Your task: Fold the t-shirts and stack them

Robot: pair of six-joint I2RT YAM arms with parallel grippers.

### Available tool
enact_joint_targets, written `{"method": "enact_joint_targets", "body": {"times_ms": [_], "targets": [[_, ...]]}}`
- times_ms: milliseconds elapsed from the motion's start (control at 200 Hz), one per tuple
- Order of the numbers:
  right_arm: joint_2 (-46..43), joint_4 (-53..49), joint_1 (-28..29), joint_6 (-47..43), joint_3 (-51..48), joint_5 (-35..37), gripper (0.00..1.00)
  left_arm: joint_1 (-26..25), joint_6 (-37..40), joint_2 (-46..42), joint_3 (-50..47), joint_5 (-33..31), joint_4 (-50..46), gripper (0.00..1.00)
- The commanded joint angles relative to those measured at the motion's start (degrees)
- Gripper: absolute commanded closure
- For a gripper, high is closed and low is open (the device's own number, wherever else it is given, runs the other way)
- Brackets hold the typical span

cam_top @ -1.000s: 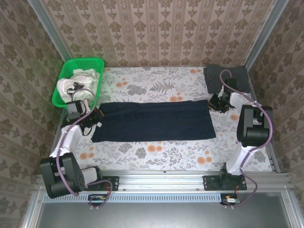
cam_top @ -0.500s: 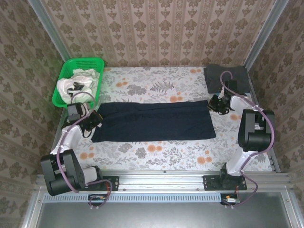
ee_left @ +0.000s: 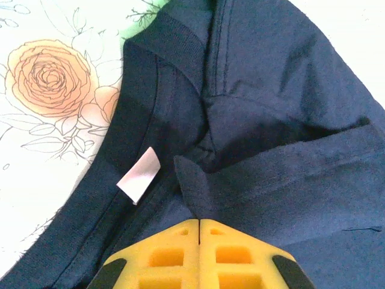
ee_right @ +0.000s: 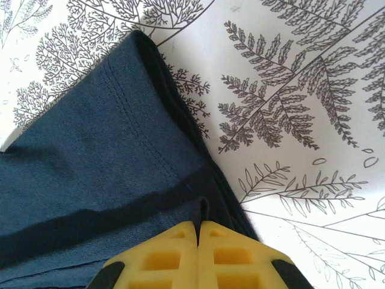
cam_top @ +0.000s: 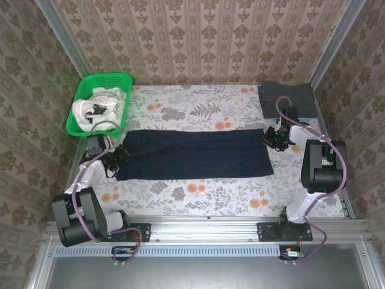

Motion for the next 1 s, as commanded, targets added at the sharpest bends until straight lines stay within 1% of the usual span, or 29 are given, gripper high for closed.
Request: {"method": "enact_joint_targets", "body": {"times_ms": [0, 35, 80, 95, 155, 215, 250, 275, 345, 445, 525, 600, 660, 780, 885, 920, 995], "targets": [[-3.77, -3.67, 0.24, -0.7, -0.97, 2.3, 0.87, 0.51, 0.54, -1.2, -1.35, 0.04, -1.8, 1.0], [-4.26, -4.46, 0.3, -0.85, -1.05, 2.84, 0.83, 0.52, 0.59, -1.53, -1.91, -0.05, -1.8, 1.0], [-4.87, -5.07, 0.34, -0.82, -1.39, 3.89, 0.72, 0.51, 0.64, -1.88, -2.7, -0.22, -1.51, 1.0], [-5.13, -5.42, 0.34, -0.58, -1.41, 4.67, 0.7, 0.6, 0.66, -1.92, -2.89, -0.27, -1.46, 1.0], [-6.46, -6.46, 0.34, 0.2, -1.22, 7.38, 0.69, 0.63, 0.62, -1.98, -3.29, -0.32, -2.02, 0.95], [-7.8, -5.91, 0.42, 0.95, -0.82, 5.98, 0.66, 0.69, 0.54, -1.99, -3.96, 0.33, -1.81, 0.9], [-8.43, -5.69, 1.01, 1.51, -0.33, 5.21, 0.64, 0.61, 0.49, -1.98, -4.33, 0.26, -1.81, 0.84], [-8.85, -5.51, 1.67, 1.78, 0.04, 5.18, 0.64, 0.61, 0.44, -2.05, -4.54, 0.09, -1.8, 0.82], [-9.02, -4.3, 5.46, 2.34, 1.19, 5.66, 0.62, 0.72, 0.19, -2.1, -4.96, 0.1, -1.82, 0.81], [-5.68, -4.44, 12.5, 2.32, 4.59, 7.71, 0.63, 0.73, -0.21, -2.71, -5.08, 0.32, -2.2, 0.69], [-2.09, -4.39, 15.81, 2.45, 6.42, 9.38, 0.64, 0.83, -0.54, -3.94, -4.75, 0.56, -2.68, 0.68], [0.98, -4.0, 16.07, 2.58, 6.84, 9.17, 0.65, 0.99, -0.52, -5.73, -3.75, -0.14, -4.21, 0.69], [2.8, -4.19, 16.01, 2.38, 6.47, 11.24, 0.65, 1.35, -0.35, -7.63, -3.03, -1.2, -5.42, 0.68], [5.55, -4.37, 14.77, 1.76, 5.74, 12.36, 0.65, 1.57, -0.1, -9.28, -1.87, -1.53, -4.99, 0.6], [7.58, -3.7, 13.67, 1.64, 5.38, 12.97, 0.61, 0.63, 0.63, -5.77, 0.22, 0.06, -1.76, 0.52], [8.31, -4.11, 13.36, 1.47, 5.74, 13.39, 0.59, -0.2, 1.47, -3.65, 1.7, -0.5, -1.82, 0.5], [8.78, -4.55, 13.0, 1.36, 5.78, 13.55, 0.53, -2.2, 3.52, 2.13, 6.22, -0.67, -3.71, 0.48]]}}
